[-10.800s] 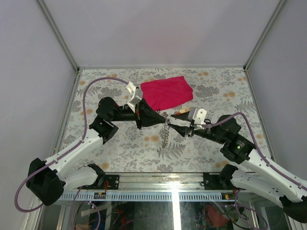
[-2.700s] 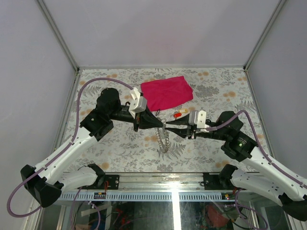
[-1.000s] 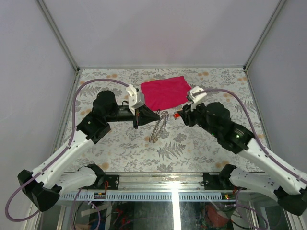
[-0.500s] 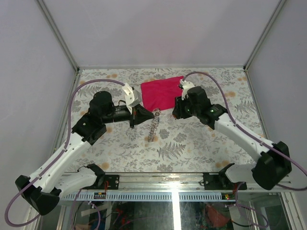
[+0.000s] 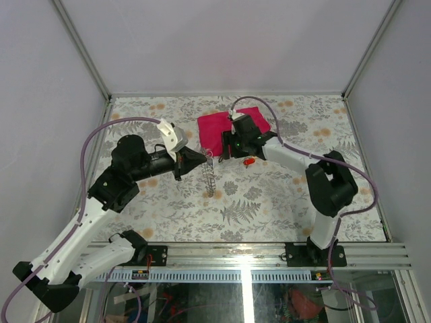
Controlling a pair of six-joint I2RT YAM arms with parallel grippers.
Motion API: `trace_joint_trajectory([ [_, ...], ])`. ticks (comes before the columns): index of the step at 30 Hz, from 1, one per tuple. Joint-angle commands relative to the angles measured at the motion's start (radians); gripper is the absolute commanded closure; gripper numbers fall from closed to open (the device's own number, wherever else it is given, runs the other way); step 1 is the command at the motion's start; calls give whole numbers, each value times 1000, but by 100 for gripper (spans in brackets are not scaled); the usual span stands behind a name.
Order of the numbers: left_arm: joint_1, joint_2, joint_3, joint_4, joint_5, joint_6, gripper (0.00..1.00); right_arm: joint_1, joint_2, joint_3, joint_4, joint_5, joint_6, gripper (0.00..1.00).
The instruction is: Put the keys on the keyring
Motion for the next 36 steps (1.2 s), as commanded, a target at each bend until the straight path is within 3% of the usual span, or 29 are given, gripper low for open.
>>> trace_joint_trajectory([
  [1,9,-26,37,1,-38,16,100,61,109,149,7,105,19,32],
  [10,8,-47,40,-15,-53,18,100,120,274,294,-87,267,-16,34],
  [22,9,-48,37,-16,-49,12,100,128,326,323,-139,263,-15,50],
  [36,9,-36,32,-1,-34,2,100,129,284,264,-114,283,-16,89],
])
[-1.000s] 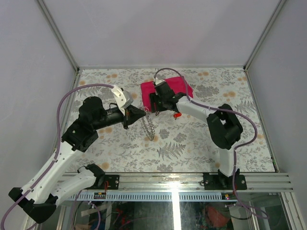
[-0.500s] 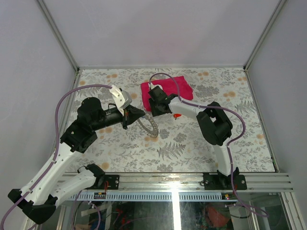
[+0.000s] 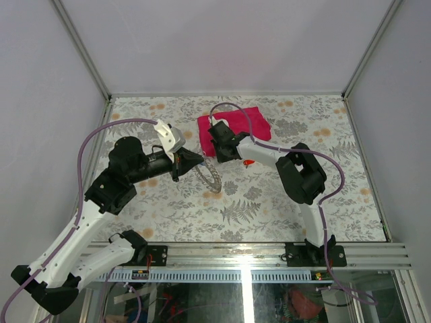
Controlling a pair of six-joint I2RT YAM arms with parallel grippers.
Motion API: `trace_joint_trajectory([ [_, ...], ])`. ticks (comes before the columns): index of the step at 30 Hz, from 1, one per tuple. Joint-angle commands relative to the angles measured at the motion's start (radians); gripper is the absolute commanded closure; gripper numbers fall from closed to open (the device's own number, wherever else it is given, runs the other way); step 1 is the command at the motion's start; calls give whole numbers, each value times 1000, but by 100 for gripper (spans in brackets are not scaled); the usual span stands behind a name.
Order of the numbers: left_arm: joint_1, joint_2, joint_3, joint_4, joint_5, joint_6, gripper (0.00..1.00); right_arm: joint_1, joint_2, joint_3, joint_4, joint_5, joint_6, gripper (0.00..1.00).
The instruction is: Put the keys on the keyring
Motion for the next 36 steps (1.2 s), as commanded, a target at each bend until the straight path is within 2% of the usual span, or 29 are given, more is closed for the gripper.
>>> trace_joint_trajectory([
  [1,5,-3,30,44,8,-1,100,7,-31,-20,18,36,-3,91],
  [5,5,-1,32,45,9,-3,100,7,-94,-86,52,33,-8,96],
  [11,5,7,31,51,20,-10,100,6,-251,-236,90,-16,-33,98],
  [18,5,15,21,68,29,-16,100,6,-486,-457,113,-178,-130,98],
  [23,5,27,12,85,41,-21,100,5,-621,-553,1,-273,-233,98],
  [29,4,50,11,107,65,-31,100,5,-718,-576,-169,-440,-305,98],
  [33,5,61,9,116,78,-41,100,6,-712,-546,-304,-532,-330,97],
  [36,4,66,9,118,81,-44,100,6,-666,-507,-377,-517,-340,96],
])
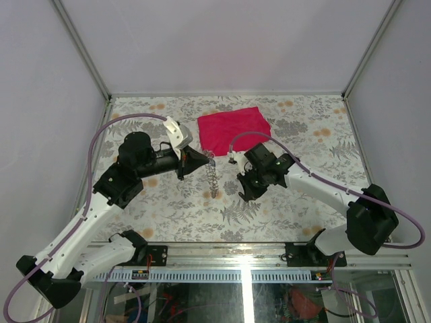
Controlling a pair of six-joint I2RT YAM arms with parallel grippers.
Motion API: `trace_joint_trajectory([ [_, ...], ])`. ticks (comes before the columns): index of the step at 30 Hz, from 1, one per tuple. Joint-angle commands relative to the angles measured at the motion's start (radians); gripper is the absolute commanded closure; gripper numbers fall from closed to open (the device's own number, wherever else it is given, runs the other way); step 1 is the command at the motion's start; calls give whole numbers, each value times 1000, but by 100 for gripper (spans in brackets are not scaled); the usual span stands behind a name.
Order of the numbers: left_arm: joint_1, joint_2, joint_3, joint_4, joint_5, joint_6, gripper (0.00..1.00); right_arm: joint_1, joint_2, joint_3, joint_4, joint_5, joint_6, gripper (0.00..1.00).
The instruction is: Put the keys on the keyring
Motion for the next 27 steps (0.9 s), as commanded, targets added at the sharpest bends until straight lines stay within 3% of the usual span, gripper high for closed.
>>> trace_joint_trajectory([
  [1,5,-3,9,95,28,-21,100,5,37,75,-155,-56,-41,96],
  [12,5,0,20,90,34,-34,100,5,351,257,-27,18,10,94],
  [18,5,-8,25,79,33,-33,100,4,435,323,38,47,32,92],
  [21,5,-8,23,78,33,-34,100,5,441,323,88,65,47,84],
  [25,4,-7,23,78,35,-37,100,4,407,291,158,93,67,64],
  [27,5,-8,26,78,34,-37,100,3,383,269,169,104,61,61],
])
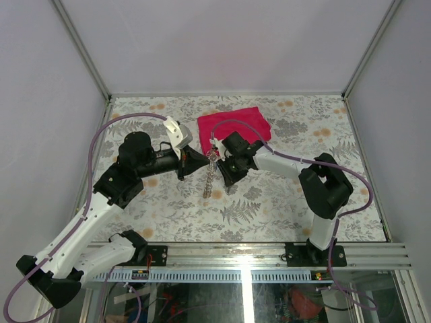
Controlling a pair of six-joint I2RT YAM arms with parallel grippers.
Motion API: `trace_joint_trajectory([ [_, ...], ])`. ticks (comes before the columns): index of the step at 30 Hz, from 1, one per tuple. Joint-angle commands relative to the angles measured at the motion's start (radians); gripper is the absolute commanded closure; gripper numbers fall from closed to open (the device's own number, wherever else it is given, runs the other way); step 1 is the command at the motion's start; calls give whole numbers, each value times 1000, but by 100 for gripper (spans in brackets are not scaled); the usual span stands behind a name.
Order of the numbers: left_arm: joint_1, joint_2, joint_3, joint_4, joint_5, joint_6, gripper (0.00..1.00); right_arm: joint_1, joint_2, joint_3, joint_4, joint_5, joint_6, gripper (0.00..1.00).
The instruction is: Put the keys on the keyring
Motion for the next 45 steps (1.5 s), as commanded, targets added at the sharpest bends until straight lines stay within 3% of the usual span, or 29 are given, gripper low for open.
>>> trace_joint_trajectory([
  [1,5,-13,24,70,14,-11,100,1,-53,-25,75,54,7,60],
  [13,5,-15,16,73,14,-14,100,-28,-172,-170,194,75,-33,52],
  [25,5,-29,31,48,0,-12,100,-27,-310,-507,738,-170,-546,53],
  [33,4,-36,37,41,-9,-20,100,-32,-331,-668,999,-168,-699,56],
  [45,5,-46,37,36,-17,-18,100,-36,-253,-646,1038,-193,-741,61],
])
